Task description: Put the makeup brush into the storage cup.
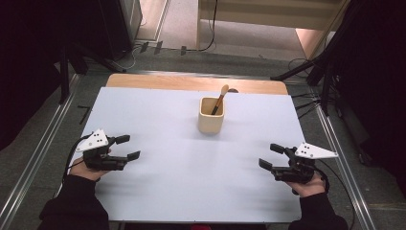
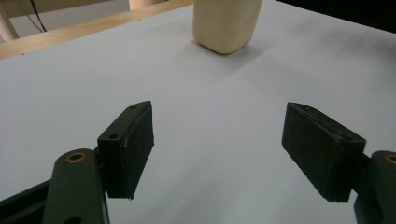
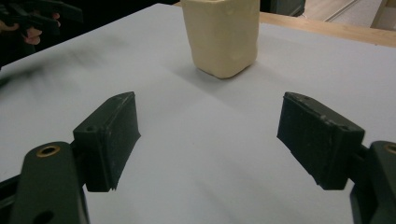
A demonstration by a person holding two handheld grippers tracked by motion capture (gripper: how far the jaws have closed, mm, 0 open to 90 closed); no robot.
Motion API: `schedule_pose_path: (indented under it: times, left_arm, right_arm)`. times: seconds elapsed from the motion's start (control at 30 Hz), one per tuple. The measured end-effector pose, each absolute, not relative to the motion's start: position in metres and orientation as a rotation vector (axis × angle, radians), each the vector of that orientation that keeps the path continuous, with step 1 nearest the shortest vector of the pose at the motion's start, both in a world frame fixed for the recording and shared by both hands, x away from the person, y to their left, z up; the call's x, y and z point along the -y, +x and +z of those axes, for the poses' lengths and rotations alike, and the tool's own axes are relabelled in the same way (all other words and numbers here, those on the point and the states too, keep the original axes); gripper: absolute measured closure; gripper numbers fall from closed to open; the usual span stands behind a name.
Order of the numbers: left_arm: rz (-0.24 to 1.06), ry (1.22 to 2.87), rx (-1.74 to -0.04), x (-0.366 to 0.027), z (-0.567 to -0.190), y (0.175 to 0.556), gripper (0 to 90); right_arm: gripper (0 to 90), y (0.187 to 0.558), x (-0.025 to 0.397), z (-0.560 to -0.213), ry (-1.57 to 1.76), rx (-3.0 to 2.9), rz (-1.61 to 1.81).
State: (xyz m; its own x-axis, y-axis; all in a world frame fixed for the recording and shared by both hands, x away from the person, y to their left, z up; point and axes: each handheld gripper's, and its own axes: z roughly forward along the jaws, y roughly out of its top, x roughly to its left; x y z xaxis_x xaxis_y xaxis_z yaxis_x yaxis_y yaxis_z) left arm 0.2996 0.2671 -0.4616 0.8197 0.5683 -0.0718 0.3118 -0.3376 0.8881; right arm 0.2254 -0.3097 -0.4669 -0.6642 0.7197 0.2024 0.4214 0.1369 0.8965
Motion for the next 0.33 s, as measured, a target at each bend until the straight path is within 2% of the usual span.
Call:
schedule_pose_path:
  times: [0.33]
  left_arm:
    - [0.330,1.945,-0.671,-0.2699,-0.4609,0.2998,23.2]
  right_arm:
    - [20.9,0.2255,0.3089,-0.4674,1.106,-2.147,1.532]
